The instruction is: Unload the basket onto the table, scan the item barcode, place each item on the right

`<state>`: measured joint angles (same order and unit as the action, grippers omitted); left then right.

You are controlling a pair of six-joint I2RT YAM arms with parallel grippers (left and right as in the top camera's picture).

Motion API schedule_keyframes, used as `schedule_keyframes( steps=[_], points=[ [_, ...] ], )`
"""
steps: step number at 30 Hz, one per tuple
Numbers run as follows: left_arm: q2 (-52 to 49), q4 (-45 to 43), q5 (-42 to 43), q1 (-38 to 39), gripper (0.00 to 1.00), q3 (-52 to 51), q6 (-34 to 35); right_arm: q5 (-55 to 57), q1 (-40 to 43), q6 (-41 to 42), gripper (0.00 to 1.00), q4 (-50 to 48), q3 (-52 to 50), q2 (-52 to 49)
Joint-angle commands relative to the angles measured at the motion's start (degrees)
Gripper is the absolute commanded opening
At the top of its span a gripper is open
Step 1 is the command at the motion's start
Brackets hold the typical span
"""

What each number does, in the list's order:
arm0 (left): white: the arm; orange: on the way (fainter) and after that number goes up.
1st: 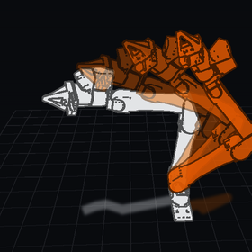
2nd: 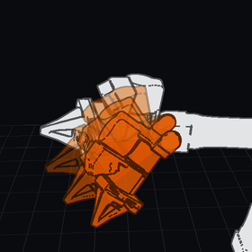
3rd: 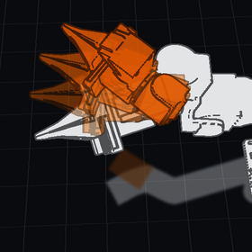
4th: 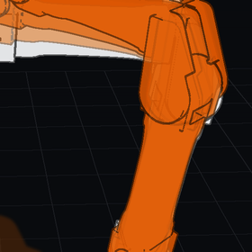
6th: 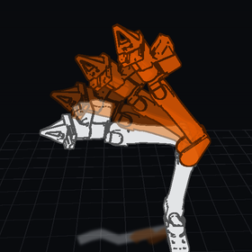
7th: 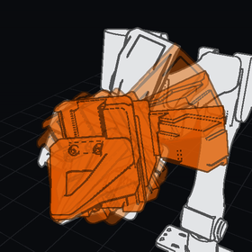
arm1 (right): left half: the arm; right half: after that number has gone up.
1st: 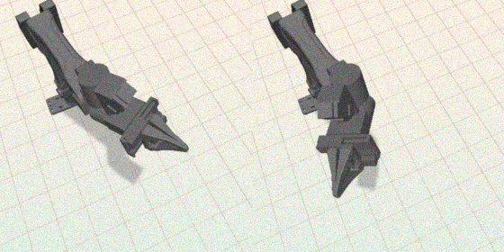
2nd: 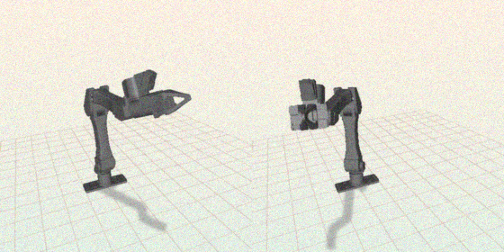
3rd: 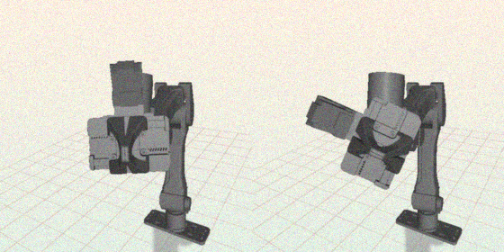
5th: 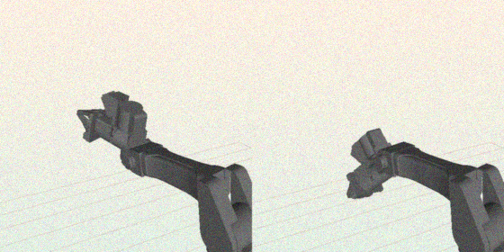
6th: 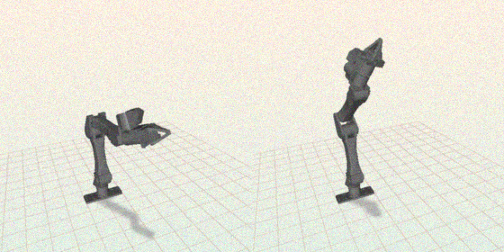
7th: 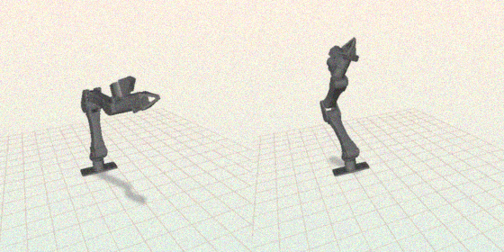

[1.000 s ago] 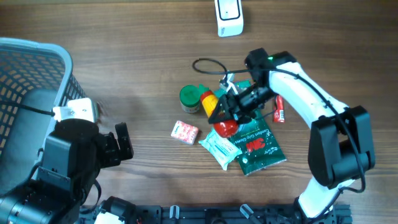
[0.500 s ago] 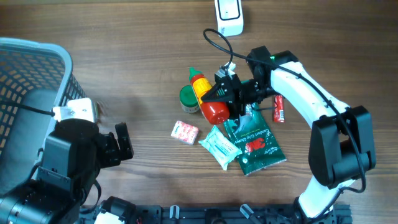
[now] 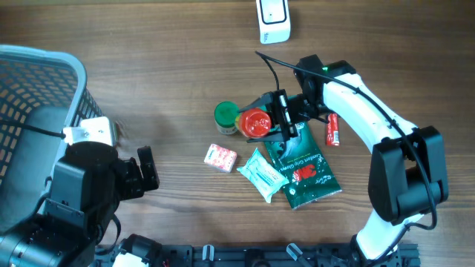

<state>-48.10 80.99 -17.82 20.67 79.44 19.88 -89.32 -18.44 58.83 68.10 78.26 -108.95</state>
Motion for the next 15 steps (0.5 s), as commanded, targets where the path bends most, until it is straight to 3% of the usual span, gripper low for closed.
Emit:
schedule_keyframes(
  steps=[1, 7, 11, 15],
  points=[
    [0.0, -0.11, 0.44, -0.28, 1.0, -0.09, 0.52, -3.69, 0.85, 7.32, 0.05, -0.11, 1.14, 2.08],
    [0.0, -0.13, 0.44, -0.28, 1.0, -0.09, 0.52, -3.74, 4.24, -6.08, 0.04, 0.74, 1.14, 2.56],
    [0.0, -0.11, 0.44, -0.28, 1.0, -0.09, 0.5, -3.72, 5.77, -7.96, 0.04, 0.48, 1.14, 3.61],
    [0.0, -0.13, 0.46, -0.28, 1.0, -0.09, 0.52, -1.42, 5.77, -21.94, 0.04, -9.77, 1.14, 3.96]
  ],
)
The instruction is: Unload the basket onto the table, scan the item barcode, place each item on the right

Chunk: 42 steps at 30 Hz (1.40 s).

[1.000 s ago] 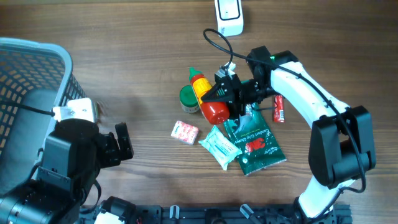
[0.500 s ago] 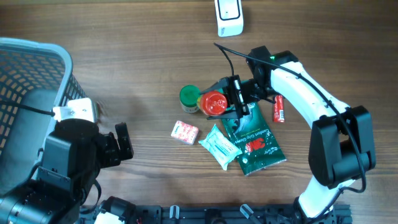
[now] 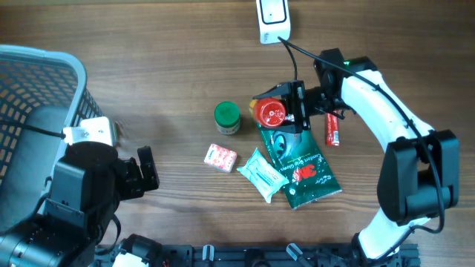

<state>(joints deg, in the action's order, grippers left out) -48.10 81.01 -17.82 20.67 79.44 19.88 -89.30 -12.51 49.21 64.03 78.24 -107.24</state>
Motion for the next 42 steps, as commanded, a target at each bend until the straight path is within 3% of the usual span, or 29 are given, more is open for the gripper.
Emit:
schedule_keyframes(
  steps=[1, 4, 9, 11, 13, 15, 16, 19, 21, 23, 25, 26, 28, 30, 31, 33, 35, 42],
  points=[
    [0.0, -0.15, 0.44, -0.28, 1.0, -0.09, 0.52, 0.83, -0.17, -17.18, 0.04, -7.21, 1.16, 2.27],
    [0.0, -0.15, 0.46, -0.28, 1.0, -0.09, 0.52, 4.22, -0.04, -28.55, 0.05, -5.01, 1.16, 2.36],
    [0.0, -0.15, 0.44, -0.28, 1.0, -0.09, 0.52, 49.77, 1.66, -27.08, 0.04, -3.54, 1.16, 2.38],
    [0.0, -0.15, 0.44, -0.28, 1.0, -0.09, 0.52, 45.53, 1.66, -33.14, 0.04, -4.26, 1.4, 2.4],
    [0.0, -0.13, 0.46, -0.28, 1.0, -0.09, 0.52, 34.42, 1.66, -40.26, 0.04, -4.17, 1.64, 2.73],
    [0.0, -0.15, 0.44, -0.28, 1.0, -0.09, 0.52, 31.76, 1.66, -41.57, 0.05, -4.72, 1.64, 2.8],
    [0.0, -0.15, 0.44, -0.28, 1.0, -0.09, 0.52, 36.2, 1.64, -41.72, 0.07, -5.11, 1.62, 2.78],
    [0.0, -0.15, 0.46, -0.28, 1.0, -0.09, 0.52, 65.44, -0.31, -39.23, 0.12, -6.56, 0.39, 2.73],
    [0.0, -0.15, 0.44, -0.28, 1.0, -0.09, 0.52, 68.94, -2.27, -38.77, 0.13, -9.22, -2.21, 2.64],
    [0.0, -0.15, 0.44, -0.28, 1.0, -0.09, 0.5, 68.98, -5.01, -38.56, 0.27, -17.05, -7.21, 2.6],
    [0.0, -0.15, 0.44, -0.28, 1.0, -0.09, 0.52, 68.94, -6.64, -38.51, 0.27, -22.8, -10.54, 2.56],
    [0.0, -0.13, 0.44, -0.28, 1.0, -0.09, 0.52, 69.31, -7.28, -38.58, 0.33, -23.93, -11.43, 2.56],
    [0.0, -0.15, 0.44, -0.28, 1.0, -0.09, 0.52, 72.54, -7.41, -38.53, 0.55, -23.5, -11.41, 2.58],
    [0.0, -0.15, 0.44, -0.28, 1.0, -0.09, 0.5, 78.4, -7.34, -37.99, 0.64, -23.02, -11.41, 2.58],
    [0.0, -0.15, 0.46, -0.28, 1.0, -0.09, 0.52, 83.21, -7.34, -35.85, 0.74, -22.1, -10.99, 2.58],
    [0.0, -0.15, 0.44, -0.28, 1.0, -0.09, 0.52, 88.52, -7.34, -33.38, 0.78, -18.95, -8.72, 2.58],
    [0.0, -0.13, 0.44, -0.28, 1.0, -0.09, 0.52, 91.06, -7.34, -33.09, 1.0, -14.8, -4.31, 2.64],
    [0.0, -0.15, 0.46, -0.28, 1.0, -0.09, 0.52, 96.87, -8.59, -33.14, 0.99, -6.36, 4.96, 2.67]
  ],
)
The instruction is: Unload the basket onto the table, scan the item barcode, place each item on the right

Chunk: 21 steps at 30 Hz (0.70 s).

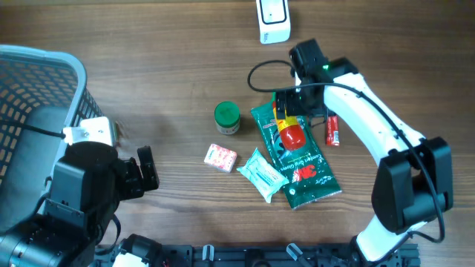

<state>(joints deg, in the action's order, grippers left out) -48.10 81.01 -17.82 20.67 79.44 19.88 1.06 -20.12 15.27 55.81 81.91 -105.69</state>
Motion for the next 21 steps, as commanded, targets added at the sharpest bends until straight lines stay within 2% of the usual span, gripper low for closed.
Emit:
schedule_keyframes(
  steps=[1, 7, 12, 18, 19, 21],
  points=[
    [0.0, -0.15, 0.44, -0.28, 1.0, -0.09, 0.52, 8.0, -1.9, 0.81, 1.0, 2.6, 1.27, 1.09],
    [0.0, -0.15, 0.46, -0.28, 1.0, -0.09, 0.52, 17.73, -12.94, -0.26, 0.99, 3.37, 0.76, -0.11],
    [0.0, -0.15, 0.44, -0.28, 1.0, -0.09, 0.52, 23.74, -15.93, -0.09, 0.93, 3.02, -1.62, -4.42],
    [0.0, -0.13, 0.44, -0.28, 1.0, -0.09, 0.5, 24.63, -15.82, -0.09, 0.7, 4.39, -1.68, -10.93],
    [0.0, -0.15, 0.46, -0.28, 1.0, -0.09, 0.52, 24.68, -15.8, -0.11, 0.59, 5.03, -1.68, -12.22],
    [0.0, -0.15, 0.44, -0.28, 1.0, -0.09, 0.52, 24.63, -15.82, -0.11, 0.51, 5.42, -1.68, -13.05]
  ],
)
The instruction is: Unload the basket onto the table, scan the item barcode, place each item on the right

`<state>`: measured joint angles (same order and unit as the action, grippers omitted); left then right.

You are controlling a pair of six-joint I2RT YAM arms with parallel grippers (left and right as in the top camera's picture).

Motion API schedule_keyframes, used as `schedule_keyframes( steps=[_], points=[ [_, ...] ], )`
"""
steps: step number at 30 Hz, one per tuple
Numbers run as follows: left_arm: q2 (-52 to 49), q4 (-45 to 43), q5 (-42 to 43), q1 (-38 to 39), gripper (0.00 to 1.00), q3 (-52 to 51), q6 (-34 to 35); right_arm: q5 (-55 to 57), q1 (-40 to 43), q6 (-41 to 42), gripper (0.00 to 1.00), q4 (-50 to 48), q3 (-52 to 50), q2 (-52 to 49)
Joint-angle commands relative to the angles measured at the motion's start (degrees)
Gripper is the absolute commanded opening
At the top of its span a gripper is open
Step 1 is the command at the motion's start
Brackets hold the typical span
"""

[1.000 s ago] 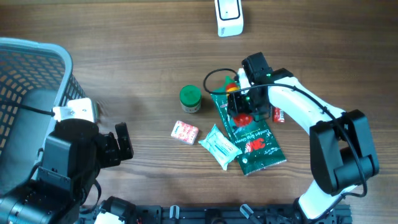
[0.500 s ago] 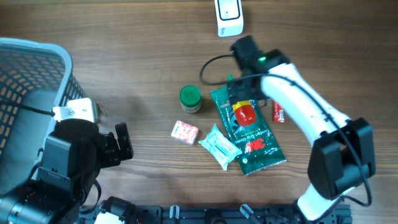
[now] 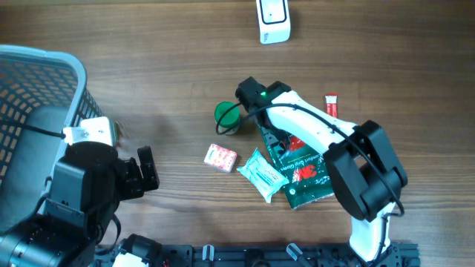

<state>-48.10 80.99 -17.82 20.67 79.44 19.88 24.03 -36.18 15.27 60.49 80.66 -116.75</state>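
Note:
The white barcode scanner (image 3: 273,20) stands at the table's far edge. My right arm reaches in from the lower right, its wrist by the green-capped bottle (image 3: 226,115). The right gripper (image 3: 289,141) lies under the white arm link, over the dark green bag (image 3: 303,174). It appears shut on the red-capped item (image 3: 297,144), only a red patch of which shows. My left gripper (image 3: 148,174) rests at the lower left, away from the items; its jaws cannot be made out.
A pink packet (image 3: 220,157) and a pale green packet (image 3: 261,175) lie left of the bag. A red bar (image 3: 331,105) shows right of the arm. A grey wire basket (image 3: 44,70) fills the left edge.
The right wrist has swung left and nearer, from below the scanner to beside the green-capped bottle. The red-capped item stays over the green bag, now mostly covered by the arm.
The right gripper held the red-capped item beside the green-capped bottle. Then it held it farther right and back, towards the scanner. Later the item hung over the green bag, cap towards me. Now the arm has turned over it. The left arm has not moved.

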Motion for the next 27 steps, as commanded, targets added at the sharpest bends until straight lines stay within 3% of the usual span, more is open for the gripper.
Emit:
schedule_keyframes(
  steps=[1, 4, 6, 8, 11, 13, 15, 17, 20, 22, 25, 27],
  points=[
    [0.0, -0.13, 0.44, -0.28, 1.0, -0.09, 0.52, 1.53, 0.26, -0.07, 0.48, 0.92, -0.44, -2.27],
    [0.0, -0.13, 0.46, -0.28, 1.0, -0.09, 0.52, -2.97, 0.33, -0.2, 0.4, 1.07, -0.44, -2.34],
    [0.0, -0.11, 0.44, -0.28, 1.0, -0.09, 0.52, -13.22, 1.16, -1.95, 0.29, 1.05, -0.24, -2.29],
    [0.0, -0.13, 0.44, -0.28, 1.0, -0.09, 0.52, -23.63, 2.93, -5.68, 0.24, 1.38, 0.68, -2.29],
    [0.0, -0.11, 0.44, -0.28, 1.0, -0.09, 0.52, -34.82, 7.21, -10.36, 0.23, 2.69, 1.51, -2.27],
    [0.0, -0.13, 0.44, -0.28, 1.0, -0.09, 0.52, -43.36, 11.26, -17.49, 0.39, 2.71, 1.18, -2.29],
    [0.0, -0.13, 0.44, -0.28, 1.0, -0.09, 0.52, -40.35, 13.92, -16.46, 0.44, 1.4, 0.31, -2.29],
    [0.0, -0.13, 0.44, -0.28, 1.0, -0.09, 0.52, -34.1, 15.67, -12.57, 0.37, 1.73, -0.39, -2.29],
    [0.0, -0.13, 0.44, -0.28, 1.0, -0.09, 0.52, -33.4, 15.76, -12.07, 0.28, 2.67, -0.39, -2.29],
    [0.0, -0.13, 0.44, -0.28, 1.0, -0.09, 0.52, -41.35, 15.76, -13.14, 0.27, 3.82, -0.35, -2.29],
    [0.0, -0.13, 0.44, -0.28, 1.0, -0.09, 0.5, -59.08, 16.85, -23.89, 0.28, 6.73, -0.11, -2.27],
    [0.0, -0.13, 0.44, -0.28, 1.0, -0.09, 0.52, -61.11, 17.94, -26.49, 0.32, 6.78, -0.11, -2.27]
  ],
)
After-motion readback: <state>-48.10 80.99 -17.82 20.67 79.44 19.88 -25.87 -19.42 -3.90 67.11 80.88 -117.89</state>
